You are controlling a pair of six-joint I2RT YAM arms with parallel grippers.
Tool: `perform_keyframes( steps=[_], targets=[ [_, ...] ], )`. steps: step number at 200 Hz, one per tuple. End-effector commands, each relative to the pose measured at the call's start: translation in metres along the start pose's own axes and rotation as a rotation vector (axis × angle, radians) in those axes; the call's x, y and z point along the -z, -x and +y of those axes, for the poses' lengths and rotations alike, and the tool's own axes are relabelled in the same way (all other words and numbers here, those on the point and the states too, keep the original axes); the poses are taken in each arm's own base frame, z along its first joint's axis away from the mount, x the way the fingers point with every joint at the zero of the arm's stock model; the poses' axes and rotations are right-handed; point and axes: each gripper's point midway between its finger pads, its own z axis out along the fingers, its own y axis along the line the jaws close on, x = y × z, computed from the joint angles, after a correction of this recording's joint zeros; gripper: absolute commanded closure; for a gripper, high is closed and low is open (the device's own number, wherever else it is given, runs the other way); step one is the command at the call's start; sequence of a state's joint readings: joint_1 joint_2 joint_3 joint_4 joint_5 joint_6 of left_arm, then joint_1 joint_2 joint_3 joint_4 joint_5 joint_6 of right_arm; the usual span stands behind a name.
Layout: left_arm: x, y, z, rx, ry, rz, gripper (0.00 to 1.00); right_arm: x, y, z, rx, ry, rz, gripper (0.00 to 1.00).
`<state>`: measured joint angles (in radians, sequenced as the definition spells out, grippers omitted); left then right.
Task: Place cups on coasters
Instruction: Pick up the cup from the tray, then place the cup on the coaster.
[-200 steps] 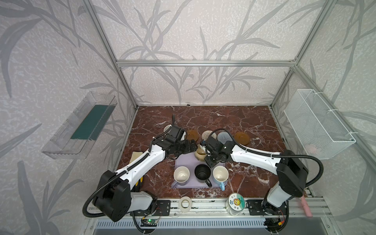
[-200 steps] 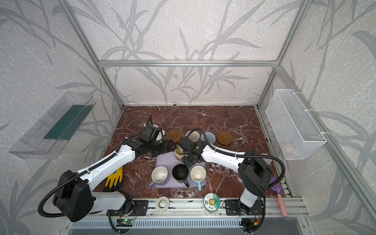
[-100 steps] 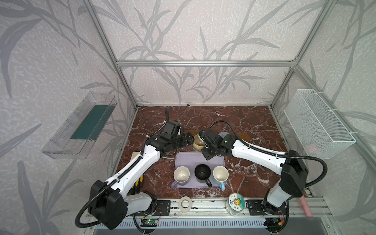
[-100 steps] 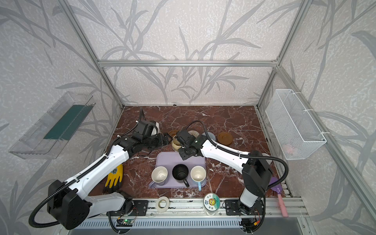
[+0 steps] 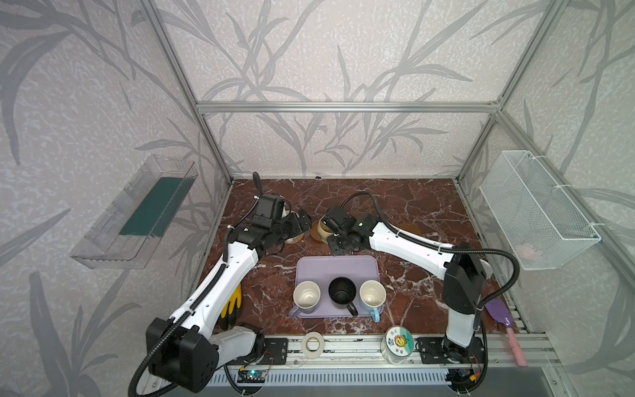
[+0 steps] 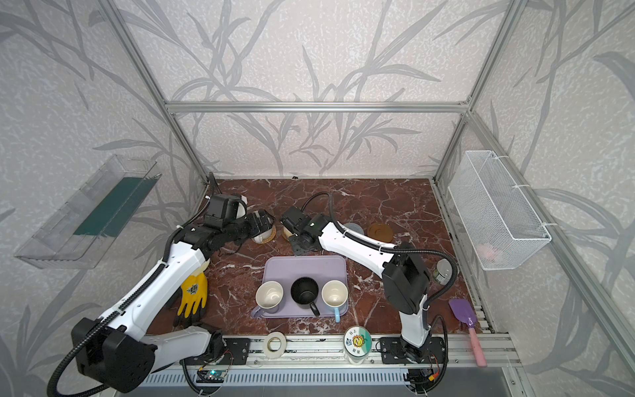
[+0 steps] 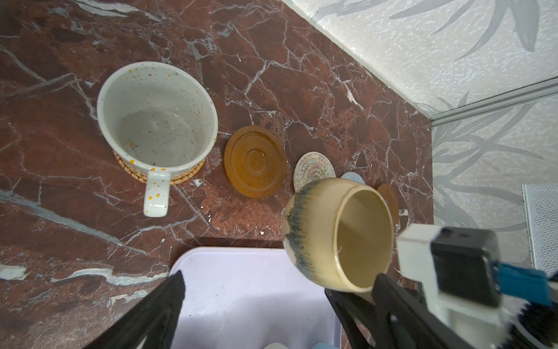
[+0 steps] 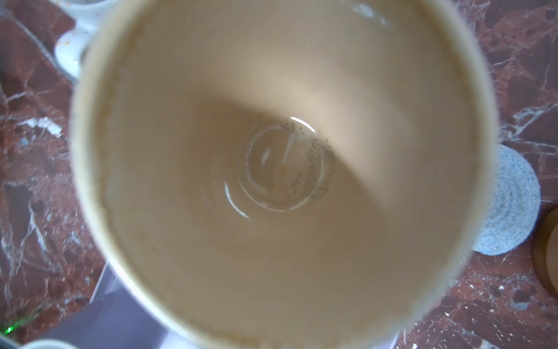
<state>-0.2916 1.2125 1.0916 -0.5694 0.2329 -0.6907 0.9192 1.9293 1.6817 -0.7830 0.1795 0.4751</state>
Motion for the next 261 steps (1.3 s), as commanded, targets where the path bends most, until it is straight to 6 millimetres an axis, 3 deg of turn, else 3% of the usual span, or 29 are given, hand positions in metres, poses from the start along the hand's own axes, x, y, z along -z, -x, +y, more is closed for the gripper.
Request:
perform_keyframes(
  steps=[1, 68, 111, 154, 261],
  targets=[
    [0.005, 0.008, -0.004, -0.006, -0.011, -0.019, 0.02, 0.011, 0.034, 0.004, -0.072, -0.017, -0.097, 1.0],
    [0.0, 0.017, 0.01, 0.039, -0.015, -0.038, 0.01, -0.021, 0.061, 0.01, -0.149, -0.093, -0.119, 1.0],
    [-0.006, 0.014, 0.025, 0.067, 0.008, -0.026, 0.02, -0.038, 0.068, 0.01, -0.23, -0.143, -0.096, 1.0],
    [-0.014, 0.013, 0.025, 0.074, -0.002, -0.003, 0.03, -0.058, 0.076, 0.01, -0.275, -0.17, -0.098, 1.0],
    [-0.018, 0.009, 0.039, 0.083, 0.014, 0.009, 0.03, -0.093, 0.069, 0.011, -0.31, -0.194, -0.035, 1.0]
  ],
)
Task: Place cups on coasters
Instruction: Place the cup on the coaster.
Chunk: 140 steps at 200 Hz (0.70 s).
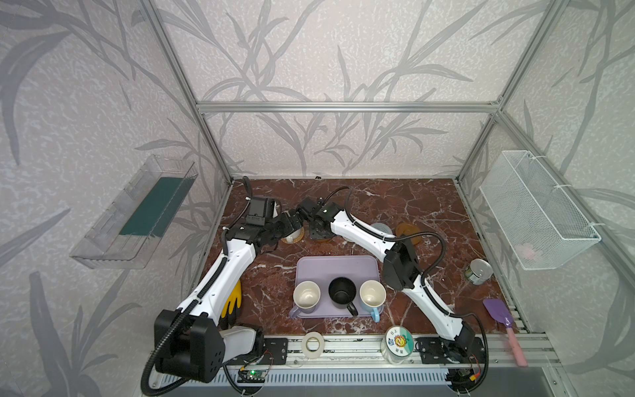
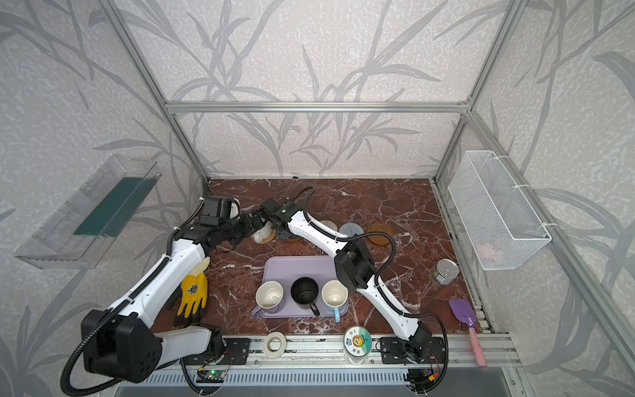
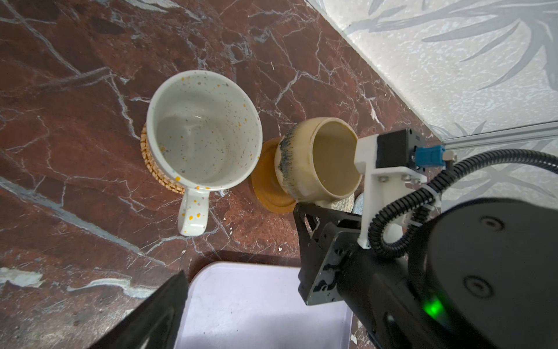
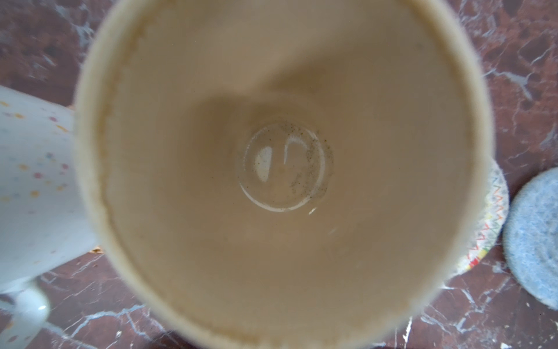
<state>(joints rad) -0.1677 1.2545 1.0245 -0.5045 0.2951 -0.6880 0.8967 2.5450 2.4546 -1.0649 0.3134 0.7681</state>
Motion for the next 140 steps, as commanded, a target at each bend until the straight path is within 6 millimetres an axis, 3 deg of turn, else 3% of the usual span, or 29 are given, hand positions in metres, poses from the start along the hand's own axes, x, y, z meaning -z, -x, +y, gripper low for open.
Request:
perform_keyframes(
  steps=[1, 140],
  targets=[
    [0.0, -0.001, -0.001, -0.01, -0.022, 0.005, 0.03, 0.012, 0.013, 0.003, -0.034, 0.005, -0.051, 1.0],
    [0.012, 0.003, 0.009, 0.011, -0.027, -0.021, 0.04, 0.006, -0.011, 0.003, -0.001, -0.004, 0.025, 1.0]
  ],
)
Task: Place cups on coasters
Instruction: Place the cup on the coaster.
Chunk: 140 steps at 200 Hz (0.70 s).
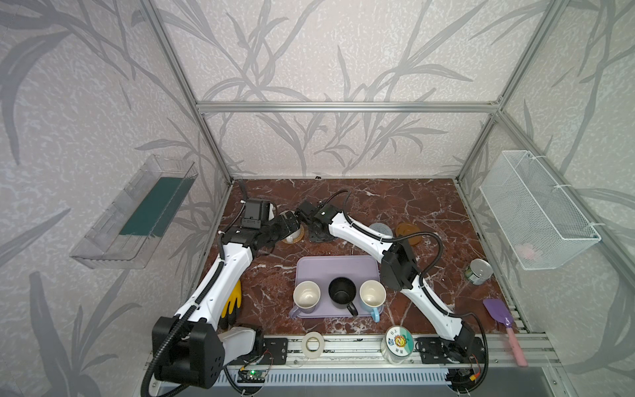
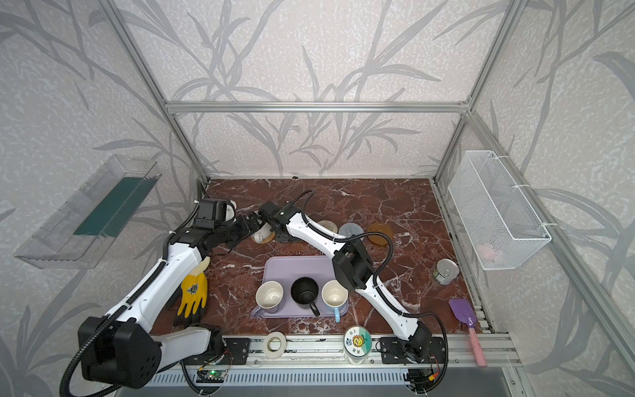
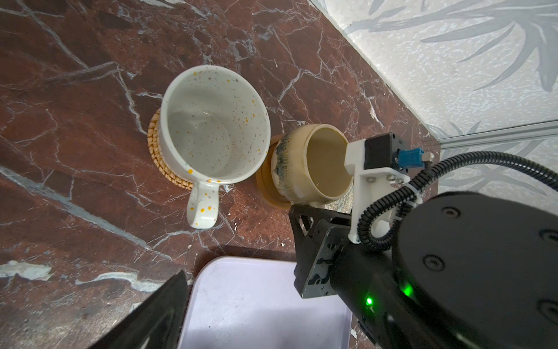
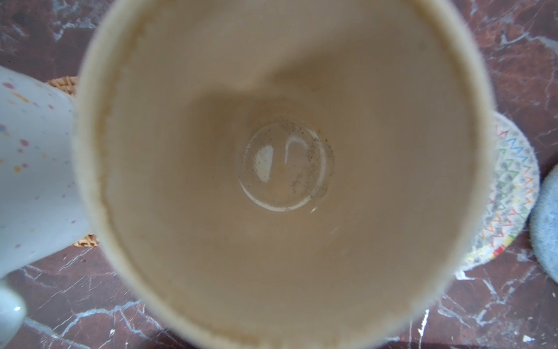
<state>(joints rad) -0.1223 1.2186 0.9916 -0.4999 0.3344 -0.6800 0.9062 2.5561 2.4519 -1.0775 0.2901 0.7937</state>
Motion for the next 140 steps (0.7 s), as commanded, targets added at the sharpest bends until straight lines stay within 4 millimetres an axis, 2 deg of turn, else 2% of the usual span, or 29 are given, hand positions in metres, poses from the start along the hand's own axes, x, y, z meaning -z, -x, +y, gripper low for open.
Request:
perform_keyframes(
  steps=[1, 35, 66, 86, 124, 140],
  targets=[
    [0.004, 0.001, 0.0, -0.011, -0.011, -0.013, 0.04, 0.01, 0.0, -0.001, 0.007, -0.008, -0.009, 1.0],
    [0.007, 0.001, 0.001, -0.012, -0.013, -0.021, 0.04, 0.013, -0.005, 0.004, 0.024, 0.01, 0.006, 1.0],
    [0.007, -0.001, 0.002, -0.009, -0.013, -0.016, 0.04, 0.0, -0.017, 0.002, 0.022, 0.005, 0.047, 0.95],
    [0.008, -0.001, 0.004, -0.005, -0.012, -0.02, 0.04, -0.001, -0.019, 0.004, 0.024, 0.016, 0.059, 0.94],
    [0.009, -0.001, 0.002, -0.006, -0.018, -0.021, 0.04, 0.006, -0.009, 0.004, 0.037, 0.021, 0.028, 0.92],
    [0.01, -0.001, 0.002, -0.009, -0.019, -0.017, 0.04, 0.015, -0.003, 0.005, 0.046, 0.025, 0.004, 0.96]
  ],
)
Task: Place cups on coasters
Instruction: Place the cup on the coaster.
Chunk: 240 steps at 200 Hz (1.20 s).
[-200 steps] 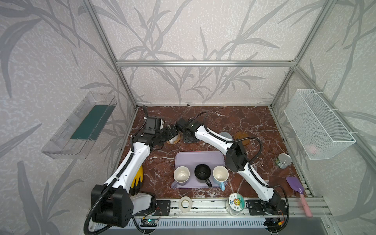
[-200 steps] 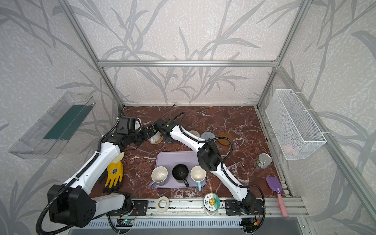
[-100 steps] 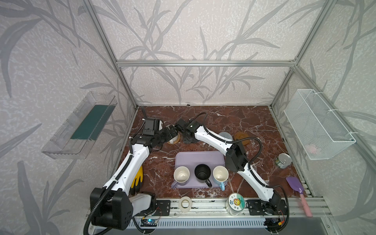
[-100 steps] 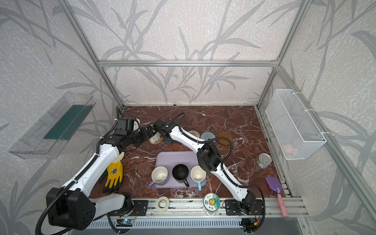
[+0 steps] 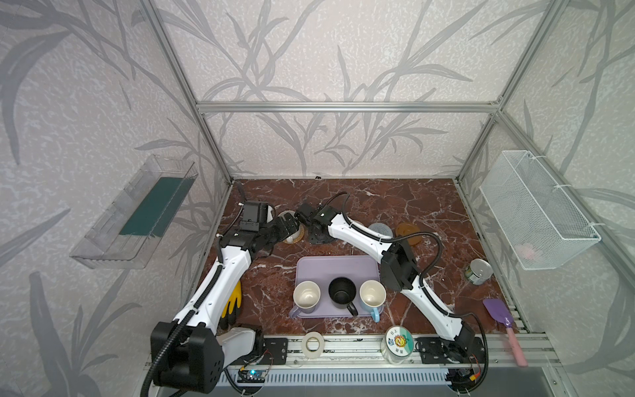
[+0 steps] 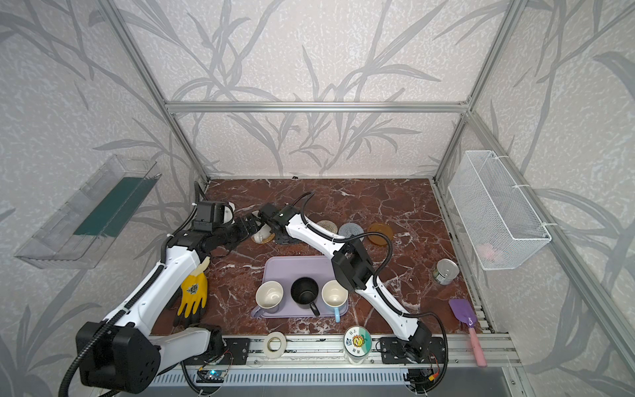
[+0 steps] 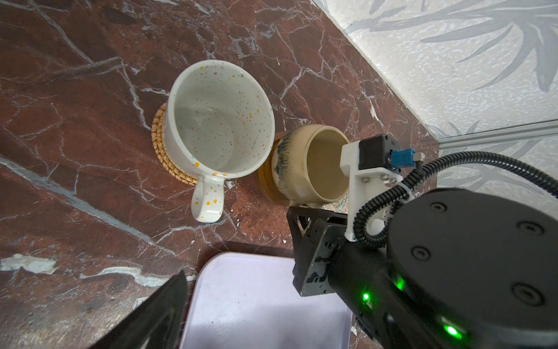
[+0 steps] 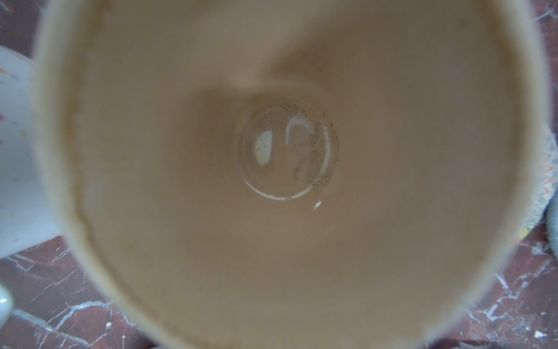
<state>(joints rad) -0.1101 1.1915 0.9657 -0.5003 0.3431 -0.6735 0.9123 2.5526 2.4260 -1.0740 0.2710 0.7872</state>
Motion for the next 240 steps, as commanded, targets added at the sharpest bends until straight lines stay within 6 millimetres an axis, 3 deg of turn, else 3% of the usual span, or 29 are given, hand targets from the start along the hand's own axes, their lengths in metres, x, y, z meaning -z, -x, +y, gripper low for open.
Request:
perform_keyframes(
  steps=[1, 38, 91, 183, 240],
  targets=[
    [0.007, 0.003, -0.003, -0.011, -0.017, -0.015, 0.04, 0.02, 0.007, 0.003, 0.031, 0.022, -0.025, 0.96],
    [0.008, 0.003, -0.003, -0.009, -0.02, -0.023, 0.04, 0.035, 0.019, 0.002, 0.053, 0.022, -0.065, 0.96],
    [0.007, 0.002, -0.003, -0.005, -0.026, -0.018, 0.04, 0.025, 0.006, 0.004, 0.026, 0.048, 0.006, 0.92],
    [0.007, -0.001, -0.001, 0.001, -0.029, -0.018, 0.04, 0.026, 0.008, 0.003, 0.009, 0.07, 0.018, 0.76],
    [0.007, -0.002, -0.002, 0.008, -0.037, -0.013, 0.04, 0.019, 0.003, 0.004, 0.012, 0.083, 0.05, 0.72]
  ],
)
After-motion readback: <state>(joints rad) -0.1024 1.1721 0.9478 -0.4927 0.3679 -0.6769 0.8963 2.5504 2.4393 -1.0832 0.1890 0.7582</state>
